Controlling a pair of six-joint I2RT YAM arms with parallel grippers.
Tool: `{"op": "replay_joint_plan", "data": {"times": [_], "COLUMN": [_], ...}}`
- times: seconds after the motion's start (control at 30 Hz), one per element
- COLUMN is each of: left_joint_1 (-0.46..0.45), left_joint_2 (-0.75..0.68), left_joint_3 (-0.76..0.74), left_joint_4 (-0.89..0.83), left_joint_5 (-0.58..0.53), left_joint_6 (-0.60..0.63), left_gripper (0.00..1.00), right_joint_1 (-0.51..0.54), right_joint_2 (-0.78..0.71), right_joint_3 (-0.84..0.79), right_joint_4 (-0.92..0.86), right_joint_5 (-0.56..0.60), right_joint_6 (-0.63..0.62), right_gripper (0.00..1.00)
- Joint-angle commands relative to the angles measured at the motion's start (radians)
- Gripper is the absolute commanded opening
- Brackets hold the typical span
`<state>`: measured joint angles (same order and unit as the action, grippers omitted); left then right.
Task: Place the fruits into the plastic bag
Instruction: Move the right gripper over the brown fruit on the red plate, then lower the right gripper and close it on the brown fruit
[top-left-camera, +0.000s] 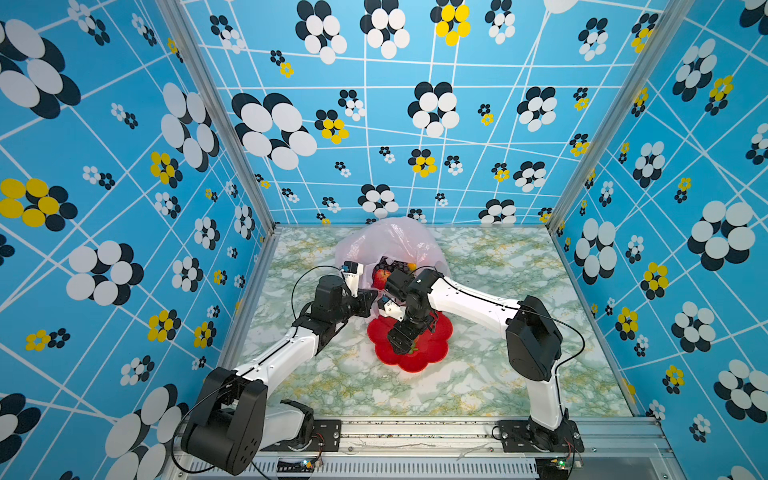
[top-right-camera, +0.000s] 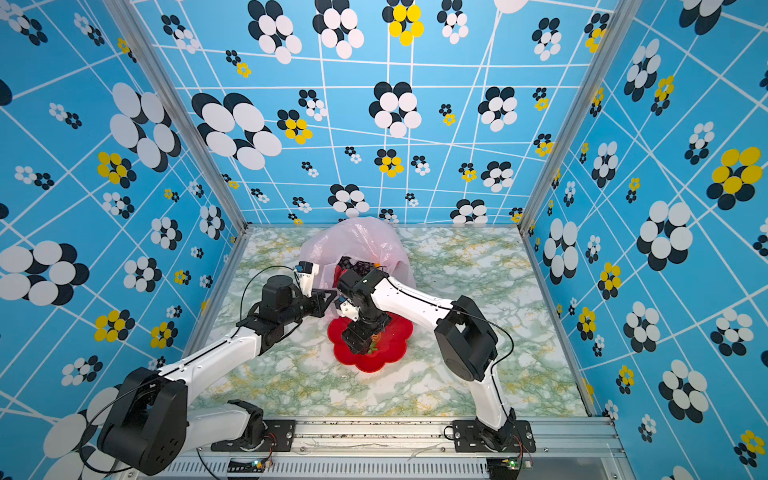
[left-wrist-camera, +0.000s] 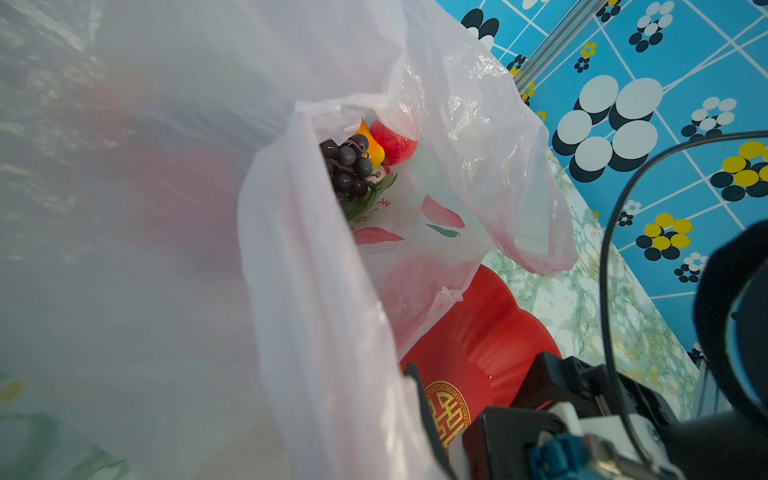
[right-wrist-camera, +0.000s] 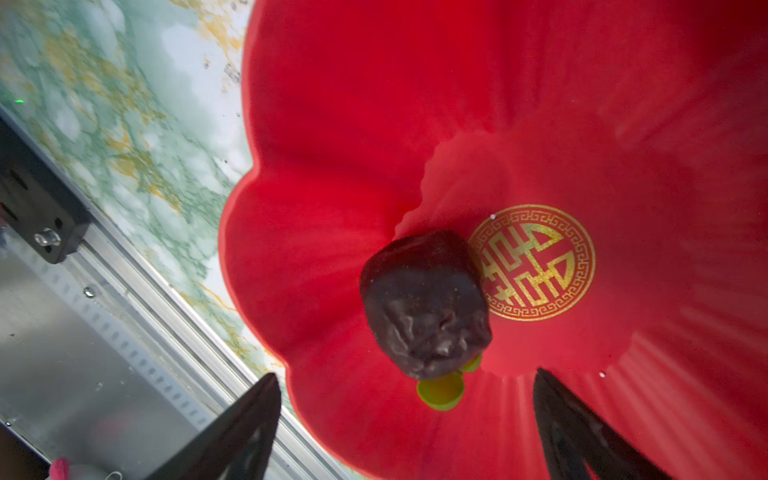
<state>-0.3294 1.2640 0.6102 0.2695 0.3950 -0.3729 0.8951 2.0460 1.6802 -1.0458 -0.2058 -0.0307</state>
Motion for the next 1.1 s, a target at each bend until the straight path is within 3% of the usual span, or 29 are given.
{"op": "replay_joint_plan", "data": {"times": [0.0,0.77,1.07], "left_joint_1": [-0.006,-0.005,-0.005], "left_joint_2": [0.009,0.014,0.015], "left_joint_3": [0.008,0.010,0.011], "left_joint_4": [-0.001,-0.004,-0.007], "left_joint_5": [-0.008,-0.009,-0.012], "left_joint_6": [0.013,0.011,0.011], "left_gripper": [0.00,0.00,0.00], "right_joint_1": [0.013,0.047,0.046], "right_joint_2": [0.021,0.094,0.117], "right_joint_3": [0.024,0.035,0.023], "right_joint_4": [-0.020,-0.005,0.062], "right_joint_5": [0.032,0.063,0.108], "right_joint_6": [-0.003,0.014,0.081], "right_gripper": [0.95,0.91,0.86]}}
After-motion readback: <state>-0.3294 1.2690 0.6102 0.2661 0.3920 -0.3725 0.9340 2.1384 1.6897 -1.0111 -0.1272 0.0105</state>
